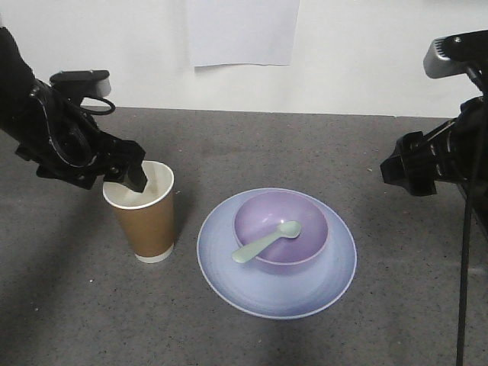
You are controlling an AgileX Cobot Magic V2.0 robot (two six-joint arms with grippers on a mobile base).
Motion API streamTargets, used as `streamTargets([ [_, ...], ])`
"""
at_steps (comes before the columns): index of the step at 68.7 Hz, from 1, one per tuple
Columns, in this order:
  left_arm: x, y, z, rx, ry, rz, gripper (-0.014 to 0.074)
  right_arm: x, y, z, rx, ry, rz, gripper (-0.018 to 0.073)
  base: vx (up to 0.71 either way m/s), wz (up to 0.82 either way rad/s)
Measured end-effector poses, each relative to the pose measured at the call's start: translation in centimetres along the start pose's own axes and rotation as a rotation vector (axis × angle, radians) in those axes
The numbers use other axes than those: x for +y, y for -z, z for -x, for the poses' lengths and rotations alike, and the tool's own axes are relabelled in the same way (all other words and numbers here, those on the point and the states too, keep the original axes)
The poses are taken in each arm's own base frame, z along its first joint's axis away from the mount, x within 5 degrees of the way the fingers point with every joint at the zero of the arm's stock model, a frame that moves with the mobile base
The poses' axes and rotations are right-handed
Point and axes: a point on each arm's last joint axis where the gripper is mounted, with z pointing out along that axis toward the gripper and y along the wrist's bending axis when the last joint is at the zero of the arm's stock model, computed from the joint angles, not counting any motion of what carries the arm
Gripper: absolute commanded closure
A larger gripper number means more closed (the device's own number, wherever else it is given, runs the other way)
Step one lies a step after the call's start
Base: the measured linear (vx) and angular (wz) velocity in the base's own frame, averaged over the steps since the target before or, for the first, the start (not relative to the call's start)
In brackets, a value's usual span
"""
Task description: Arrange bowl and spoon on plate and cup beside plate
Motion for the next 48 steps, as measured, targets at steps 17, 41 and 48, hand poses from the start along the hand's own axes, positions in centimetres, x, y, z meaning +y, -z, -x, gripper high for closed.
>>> streamTargets([
  [17,-0.5,6.0,-0.9,-0.221,-0.001,0.069,0.0006,-0.2,0.0,0.0,-0.001,-0.023,-0.026,-0.0034,0.00,0.00],
  [41,0.0,11.8,-5.1,-0.472,0.036,0.207,0.0006,-1.3,2.1,-1.0,-0.050,-0.051,-0.137,-0.0034,0.00,0.00],
  [48,0.3,12.5,-7.7,-0.532,0.046,0.227,0.0006,-1.6,2.6,-2.1,-0.054,-0.058,-0.166,-0.0034,0.00,0.00],
])
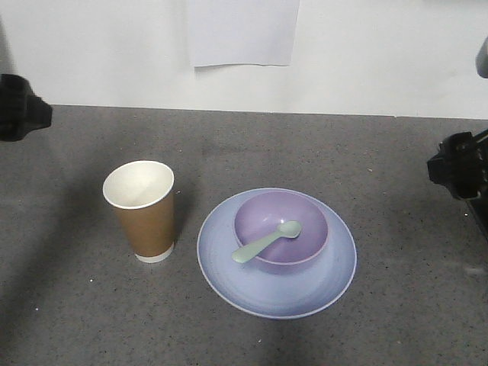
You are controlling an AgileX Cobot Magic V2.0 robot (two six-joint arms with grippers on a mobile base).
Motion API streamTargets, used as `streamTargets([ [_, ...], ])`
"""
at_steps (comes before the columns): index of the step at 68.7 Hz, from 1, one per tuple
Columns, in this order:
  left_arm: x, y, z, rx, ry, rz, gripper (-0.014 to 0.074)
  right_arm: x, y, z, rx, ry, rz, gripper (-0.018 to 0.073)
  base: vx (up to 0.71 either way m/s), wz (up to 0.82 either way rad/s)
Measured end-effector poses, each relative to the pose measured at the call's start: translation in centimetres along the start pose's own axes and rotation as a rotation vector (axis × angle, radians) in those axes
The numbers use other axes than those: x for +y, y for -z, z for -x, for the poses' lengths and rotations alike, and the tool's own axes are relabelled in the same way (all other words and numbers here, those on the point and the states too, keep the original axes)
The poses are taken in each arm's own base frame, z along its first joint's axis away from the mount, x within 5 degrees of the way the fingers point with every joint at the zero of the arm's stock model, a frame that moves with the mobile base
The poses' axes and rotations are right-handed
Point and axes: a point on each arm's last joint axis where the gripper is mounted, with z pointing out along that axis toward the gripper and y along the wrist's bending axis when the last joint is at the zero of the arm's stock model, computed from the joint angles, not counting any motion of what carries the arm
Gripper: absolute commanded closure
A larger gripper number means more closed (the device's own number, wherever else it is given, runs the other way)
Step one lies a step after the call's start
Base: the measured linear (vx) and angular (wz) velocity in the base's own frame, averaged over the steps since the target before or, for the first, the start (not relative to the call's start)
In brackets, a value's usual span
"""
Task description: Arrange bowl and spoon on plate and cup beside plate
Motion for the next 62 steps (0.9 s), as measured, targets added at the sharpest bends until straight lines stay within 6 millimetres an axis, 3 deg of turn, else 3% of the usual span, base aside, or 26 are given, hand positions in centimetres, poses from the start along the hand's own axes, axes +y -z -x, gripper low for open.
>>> streamTargets([
  [19,1.4,4.5,-6.1,-0.187,0.031,-0.001,0.0006,-1.0,1.5,-4.3,-0.060,-0.053,-0.041,-0.0034,0.00,0.00],
  [41,2.6,7.5,-13.2,-0.315,0.037,-0.022,0.0035,-1.6,3.8,-9.6,-0.186,-0.080,-0.020,-0.0034,0.00,0.00],
  [52,3.0,8.1,-15.6,-0.358,0.041,-0.029,0.0149,-1.7,3.9,-11.9,-0.202,-0.084,-0.016,0.0015,0.00,0.00],
  [62,3.2,8.6,-16.5,-0.388,0.043,-0.033,0.0337,-1.8,4.0,-12.6,-0.214,-0.085,-0.016,0.0162,0.00,0.00],
])
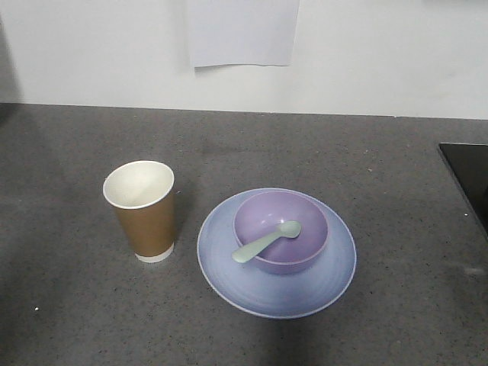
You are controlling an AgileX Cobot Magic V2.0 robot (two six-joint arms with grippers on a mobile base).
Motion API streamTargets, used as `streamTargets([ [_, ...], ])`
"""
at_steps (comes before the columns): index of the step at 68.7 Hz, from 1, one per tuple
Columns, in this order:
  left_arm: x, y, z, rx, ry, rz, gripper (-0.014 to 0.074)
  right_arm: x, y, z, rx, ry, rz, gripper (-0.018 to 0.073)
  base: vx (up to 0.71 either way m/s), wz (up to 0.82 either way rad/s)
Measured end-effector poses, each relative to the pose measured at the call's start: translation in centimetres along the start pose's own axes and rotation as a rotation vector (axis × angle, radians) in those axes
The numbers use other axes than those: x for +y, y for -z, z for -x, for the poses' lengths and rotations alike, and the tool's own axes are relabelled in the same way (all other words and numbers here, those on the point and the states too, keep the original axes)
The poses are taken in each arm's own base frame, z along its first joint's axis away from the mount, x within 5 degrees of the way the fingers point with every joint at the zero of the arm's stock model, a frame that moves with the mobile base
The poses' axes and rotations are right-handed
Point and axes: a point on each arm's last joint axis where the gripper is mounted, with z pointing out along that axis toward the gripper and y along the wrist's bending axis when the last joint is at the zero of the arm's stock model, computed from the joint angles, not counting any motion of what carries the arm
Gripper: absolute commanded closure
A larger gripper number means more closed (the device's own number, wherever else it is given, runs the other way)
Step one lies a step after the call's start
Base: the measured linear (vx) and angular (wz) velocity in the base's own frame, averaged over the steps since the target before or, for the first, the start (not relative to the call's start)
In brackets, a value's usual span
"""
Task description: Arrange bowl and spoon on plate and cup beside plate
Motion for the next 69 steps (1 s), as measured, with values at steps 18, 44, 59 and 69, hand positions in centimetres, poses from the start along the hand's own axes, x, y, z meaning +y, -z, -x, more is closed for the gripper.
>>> streamTargets([
  [18,0.07,0.23,-0.18,-0.011,-0.001,0.000,0.0605,0.00,0.00,-0.01,-0.007,0.002,0.001,0.0575,0.00,0.00],
  [44,0.07,0.23,-0.19,-0.010,-0.001,0.000,0.0604,0.00,0.00,-0.02,-0.006,0.002,0.001,0.0570,0.00,0.00],
  [59,0.07,0.23,-0.19,-0.010,-0.001,0.000,0.0603,0.00,0.00,-0.02,-0.006,0.002,0.001,0.0570,0.00,0.00],
  [69,0.07,0.23,-0.19,-0.009,-0.001,0.001,0.0603,0.00,0.00,-0.02,-0.006,0.003,0.001,0.0570,0.00,0.00],
])
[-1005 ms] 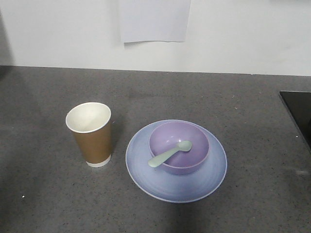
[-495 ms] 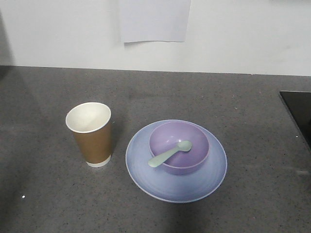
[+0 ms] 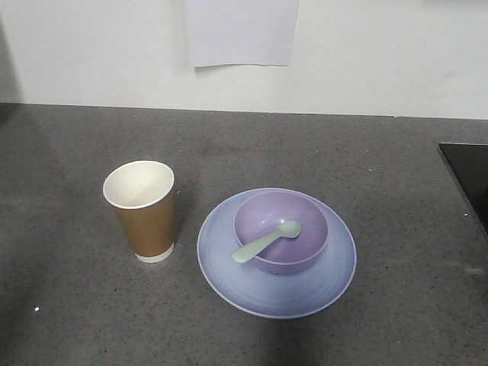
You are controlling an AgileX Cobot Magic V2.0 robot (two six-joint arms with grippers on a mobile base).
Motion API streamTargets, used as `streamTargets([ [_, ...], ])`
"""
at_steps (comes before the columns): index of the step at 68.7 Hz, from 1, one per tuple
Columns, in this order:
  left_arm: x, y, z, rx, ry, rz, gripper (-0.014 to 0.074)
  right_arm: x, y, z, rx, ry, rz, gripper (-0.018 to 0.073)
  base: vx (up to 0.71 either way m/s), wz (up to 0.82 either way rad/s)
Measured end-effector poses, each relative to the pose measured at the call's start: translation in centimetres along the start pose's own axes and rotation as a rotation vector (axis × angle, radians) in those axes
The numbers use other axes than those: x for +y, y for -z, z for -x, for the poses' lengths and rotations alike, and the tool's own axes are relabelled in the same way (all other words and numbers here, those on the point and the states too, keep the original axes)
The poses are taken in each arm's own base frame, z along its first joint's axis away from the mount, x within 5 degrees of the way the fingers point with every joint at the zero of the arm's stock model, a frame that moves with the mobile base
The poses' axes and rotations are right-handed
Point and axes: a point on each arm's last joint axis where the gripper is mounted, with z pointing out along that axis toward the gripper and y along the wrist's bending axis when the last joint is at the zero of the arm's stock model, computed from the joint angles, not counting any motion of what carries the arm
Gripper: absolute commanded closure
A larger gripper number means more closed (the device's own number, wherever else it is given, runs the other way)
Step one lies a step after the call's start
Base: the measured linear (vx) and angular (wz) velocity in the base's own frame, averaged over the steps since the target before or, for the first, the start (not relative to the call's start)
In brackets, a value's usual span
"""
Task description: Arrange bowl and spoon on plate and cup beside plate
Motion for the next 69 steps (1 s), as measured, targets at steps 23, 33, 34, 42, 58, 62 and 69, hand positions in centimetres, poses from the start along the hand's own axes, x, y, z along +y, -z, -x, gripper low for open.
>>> streamTargets([
  [23,0.0,0.0,0.0,0.000,-0.003,0.003,0.0604,0.0,0.0,0.0,0.000,0.000,0.000,0.0570,0.00,0.00],
  [33,0.1,-0.4,-1.6,-0.082,-0.008,-0.021,0.0603,0.0,0.0,0.0,0.001,0.000,0.000,0.0570,0.00,0.00],
  [34,0.2,-0.5,-1.9,-0.089,-0.009,-0.023,0.0603,0.0,0.0,0.0,0.001,0.000,0.000,0.0570,0.00,0.00],
  [42,0.5,-1.1,-4.7,-0.160,-0.008,-0.025,0.0603,0.0,0.0,0.0,0.001,0.000,0.000,0.0570,0.00,0.00],
  [58,1.3,-2.6,-10.0,-0.265,-0.045,0.008,0.0603,0.0,0.0,0.0,0.000,0.000,0.000,0.0570,0.00,0.00],
  [62,1.4,-3.2,-11.0,-0.260,-0.053,0.013,0.0603,0.0,0.0,0.0,-0.001,0.000,0.000,0.0570,0.00,0.00],
  [69,1.5,-3.9,-12.3,-0.249,-0.051,0.009,0.0603,0.0,0.0,0.0,0.000,0.000,0.000,0.0570,0.00,0.00],
])
